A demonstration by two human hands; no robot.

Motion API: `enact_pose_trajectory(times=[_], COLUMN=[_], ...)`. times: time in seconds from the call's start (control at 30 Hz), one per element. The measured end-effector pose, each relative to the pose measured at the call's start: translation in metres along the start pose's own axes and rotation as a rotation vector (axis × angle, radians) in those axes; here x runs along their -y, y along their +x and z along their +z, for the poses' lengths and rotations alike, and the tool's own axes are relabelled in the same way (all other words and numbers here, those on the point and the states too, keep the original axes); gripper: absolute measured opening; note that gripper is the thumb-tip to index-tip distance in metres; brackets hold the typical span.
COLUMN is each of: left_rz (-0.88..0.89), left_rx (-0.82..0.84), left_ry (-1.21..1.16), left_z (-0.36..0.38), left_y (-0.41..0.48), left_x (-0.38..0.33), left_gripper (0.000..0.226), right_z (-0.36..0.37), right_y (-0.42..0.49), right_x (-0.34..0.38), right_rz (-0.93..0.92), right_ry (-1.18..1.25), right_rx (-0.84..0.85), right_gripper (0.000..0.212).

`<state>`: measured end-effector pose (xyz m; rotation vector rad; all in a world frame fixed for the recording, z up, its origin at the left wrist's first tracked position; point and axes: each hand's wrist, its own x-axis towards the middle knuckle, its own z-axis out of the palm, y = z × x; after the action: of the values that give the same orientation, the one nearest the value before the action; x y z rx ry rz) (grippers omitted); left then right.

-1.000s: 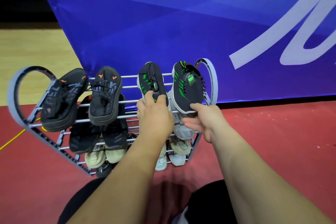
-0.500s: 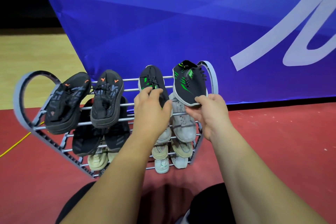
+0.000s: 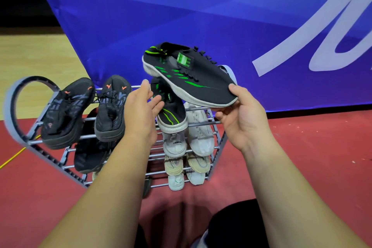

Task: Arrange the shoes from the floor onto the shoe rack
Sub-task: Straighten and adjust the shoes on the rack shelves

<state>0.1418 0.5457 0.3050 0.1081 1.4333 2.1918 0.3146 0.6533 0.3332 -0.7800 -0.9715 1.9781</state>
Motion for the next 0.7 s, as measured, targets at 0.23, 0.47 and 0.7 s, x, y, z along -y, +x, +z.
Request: enact_pose_trajectory(times=[0.23, 0.47, 0.7], left_rz=[-0.175, -0.245, -0.24], left_rx=[0.088, 0.089, 0.094], left_ry=[-0.285, -0.282, -0.42], left_z=[-0.01, -0.016, -0.014], left_y=[0.006, 0.008, 0.002], left_x=[-0.013, -0.018, -0.017], left_gripper=[0.06, 0.053, 0.023], right_z=[0.0, -0.004, -0.005], right_y=[0.006, 0.007, 0.005], right_x=[-0.003, 0.0, 0.005], right_rz=[0.106, 0.156, 0.137], right_ry=[-0.002, 0.037, 0.171], right_rx=[-0.016, -0.025, 0.083], right_gripper=[0.017, 0.022, 0.058])
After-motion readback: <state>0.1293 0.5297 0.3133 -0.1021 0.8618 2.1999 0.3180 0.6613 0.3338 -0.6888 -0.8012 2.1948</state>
